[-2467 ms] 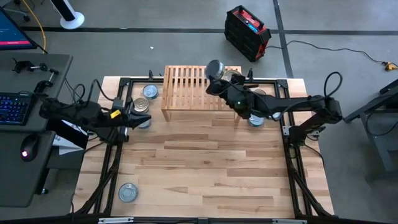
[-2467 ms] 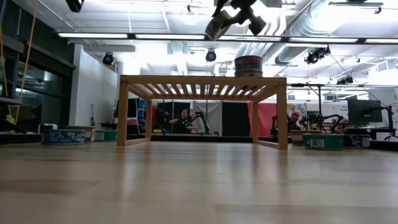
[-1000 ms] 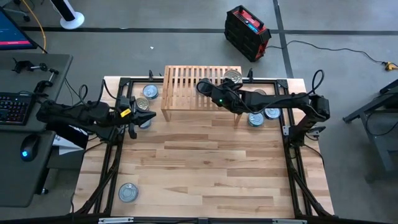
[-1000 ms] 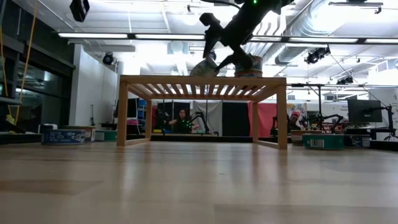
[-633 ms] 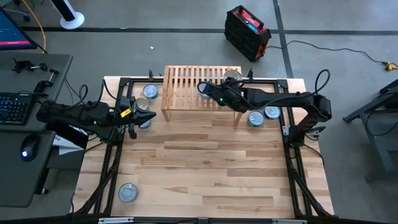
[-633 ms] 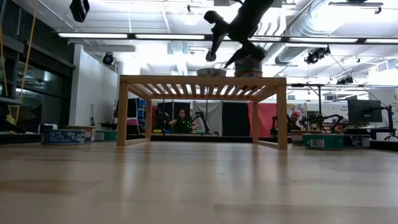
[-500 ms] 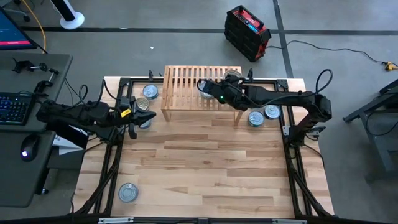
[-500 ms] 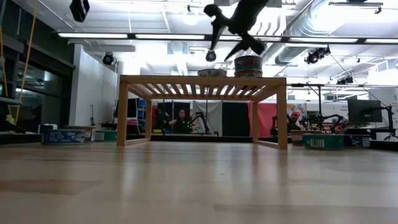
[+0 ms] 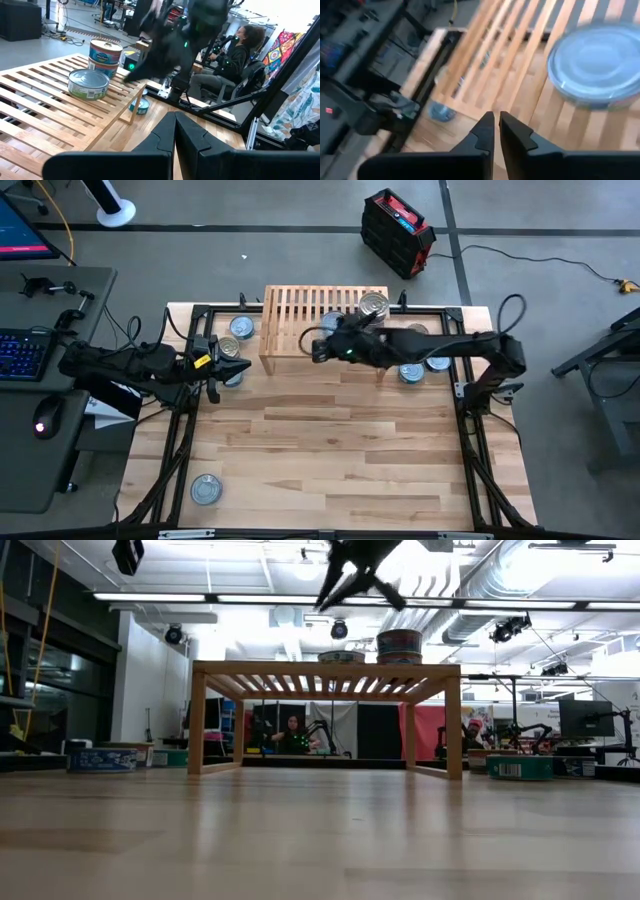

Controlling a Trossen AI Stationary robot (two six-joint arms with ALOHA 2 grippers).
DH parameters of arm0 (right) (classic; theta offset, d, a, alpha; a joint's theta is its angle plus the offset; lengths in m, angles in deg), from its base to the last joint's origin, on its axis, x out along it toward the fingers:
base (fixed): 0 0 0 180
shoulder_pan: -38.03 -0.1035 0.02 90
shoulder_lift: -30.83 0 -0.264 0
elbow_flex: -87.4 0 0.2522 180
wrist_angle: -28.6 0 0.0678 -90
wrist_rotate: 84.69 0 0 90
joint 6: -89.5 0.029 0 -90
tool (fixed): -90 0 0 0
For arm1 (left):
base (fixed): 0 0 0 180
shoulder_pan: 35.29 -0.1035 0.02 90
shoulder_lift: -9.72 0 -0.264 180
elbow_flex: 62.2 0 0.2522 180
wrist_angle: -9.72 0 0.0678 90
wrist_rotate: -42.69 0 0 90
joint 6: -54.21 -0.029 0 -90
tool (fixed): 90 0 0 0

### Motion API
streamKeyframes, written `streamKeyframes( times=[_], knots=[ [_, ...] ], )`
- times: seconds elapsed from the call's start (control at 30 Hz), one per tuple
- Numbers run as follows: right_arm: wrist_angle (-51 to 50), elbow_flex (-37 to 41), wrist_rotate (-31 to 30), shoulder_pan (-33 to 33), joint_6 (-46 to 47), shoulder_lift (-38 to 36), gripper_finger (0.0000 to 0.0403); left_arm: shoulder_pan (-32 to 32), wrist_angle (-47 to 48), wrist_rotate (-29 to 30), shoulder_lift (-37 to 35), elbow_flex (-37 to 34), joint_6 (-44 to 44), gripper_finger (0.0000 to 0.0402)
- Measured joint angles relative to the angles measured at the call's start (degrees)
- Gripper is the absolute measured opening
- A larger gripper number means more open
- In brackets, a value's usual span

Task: Stack canned seafood by type on shelf
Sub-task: Put the green tuna can on the shelf

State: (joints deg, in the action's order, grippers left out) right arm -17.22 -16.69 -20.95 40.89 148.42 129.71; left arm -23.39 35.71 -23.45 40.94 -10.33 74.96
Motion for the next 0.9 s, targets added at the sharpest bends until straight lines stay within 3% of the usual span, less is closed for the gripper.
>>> streamKeyframes(
  times=[0.1, 0.33, 0.47, 0.7, 0.9],
  knots=[
    [-0.3, -1.81, -0.22, 0.05, -0.87, 4.1, 0.0004, 0.0, 0.0, 0.0, 0.0, 0.0, 0.02, 0.0001],
    [-6.45, -8.78, -7.48, 1.51, -2.83, 9.69, 0.0001, 0.0, 0.0, 0.04, 0.0, 0.0, 1.19, 0.0001],
    [-12.92, -11.34, -5.3, 2.98, -3.34, 10.94, 0.0, 0.0, 0.0, 0.04, 0.0, 0.0, 2.16, 0.0001],
    [-14.74, -11.14, -3.47, 4.49, -3.89, 11.11, 0.0, 0.0, 0.01, 0.04, 0.0, 0.0, 2.15, 0.0001],
    [-17.64, -11.12, -6.85, 5.2, -3.59, 11.12, 0.0, 0.0, 0.02, 0.05, 0.0, 0.0, 1.46, 0.0001]
  ],
)
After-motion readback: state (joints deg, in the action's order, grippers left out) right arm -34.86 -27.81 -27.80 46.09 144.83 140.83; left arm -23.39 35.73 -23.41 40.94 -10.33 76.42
